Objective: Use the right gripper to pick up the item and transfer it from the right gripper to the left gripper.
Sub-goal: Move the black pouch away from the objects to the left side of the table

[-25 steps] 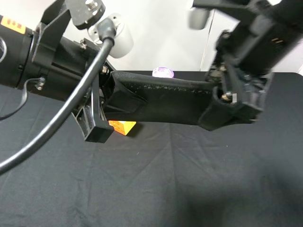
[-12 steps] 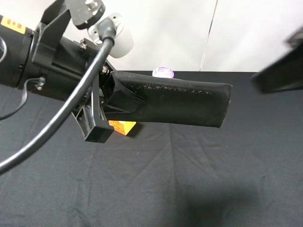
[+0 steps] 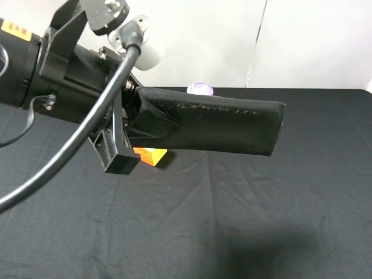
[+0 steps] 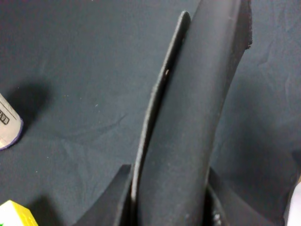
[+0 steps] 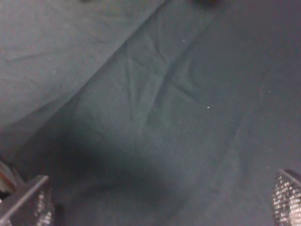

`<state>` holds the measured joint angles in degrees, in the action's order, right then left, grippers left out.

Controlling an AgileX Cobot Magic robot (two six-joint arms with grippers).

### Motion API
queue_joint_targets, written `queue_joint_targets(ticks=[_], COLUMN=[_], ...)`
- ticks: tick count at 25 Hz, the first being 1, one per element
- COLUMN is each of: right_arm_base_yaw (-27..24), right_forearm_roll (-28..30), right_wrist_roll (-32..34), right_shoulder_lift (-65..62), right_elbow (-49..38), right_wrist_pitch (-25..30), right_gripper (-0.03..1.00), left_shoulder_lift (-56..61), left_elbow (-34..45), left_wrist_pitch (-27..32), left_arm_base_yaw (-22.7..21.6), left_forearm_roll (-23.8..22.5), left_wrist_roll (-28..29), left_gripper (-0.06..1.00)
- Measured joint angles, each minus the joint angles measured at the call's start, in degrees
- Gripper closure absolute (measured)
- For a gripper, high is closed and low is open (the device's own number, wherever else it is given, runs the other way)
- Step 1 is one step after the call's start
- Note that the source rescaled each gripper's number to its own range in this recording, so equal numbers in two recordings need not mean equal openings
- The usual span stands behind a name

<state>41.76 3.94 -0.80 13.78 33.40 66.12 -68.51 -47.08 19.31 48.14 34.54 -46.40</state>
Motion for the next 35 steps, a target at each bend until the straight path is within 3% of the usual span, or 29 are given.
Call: queue_joint_targets(ticks=[9, 22, 31, 35], right_arm_base_yaw=[0.0, -1.1, -24.1, -28.8], right_forearm_roll=[-0.2, -0.4, -0.4, -0.4], right_wrist_roll=[4.0, 4.2, 4.3, 4.4], right_shoulder_lift=[-7.8, -7.8, -13.5, -14.0], right_elbow=[-4.8, -5.0, -5.2, -5.2], right_wrist_pitch=[-6.4, -7.0, -7.7, -7.7], right_gripper=[-0.03, -0.03, -0.03, -0.03], left_shoulder_lift=[0.0, 0.0, 0.0, 0.0], left_elbow=[0.0, 0.0, 0.0, -0.1], left_wrist_pitch=[-0.5, -0.5, -4.1, -6.9], left_arm_base_yaw=[0.0, 0.0, 0.0, -0.1], left_forearm_roll=[0.0, 0.0, 0.1, 0.1], left_wrist_roll=[0.0, 0.0, 3.6, 6.1], left_gripper=[0.94, 0.94, 0.94, 0.94])
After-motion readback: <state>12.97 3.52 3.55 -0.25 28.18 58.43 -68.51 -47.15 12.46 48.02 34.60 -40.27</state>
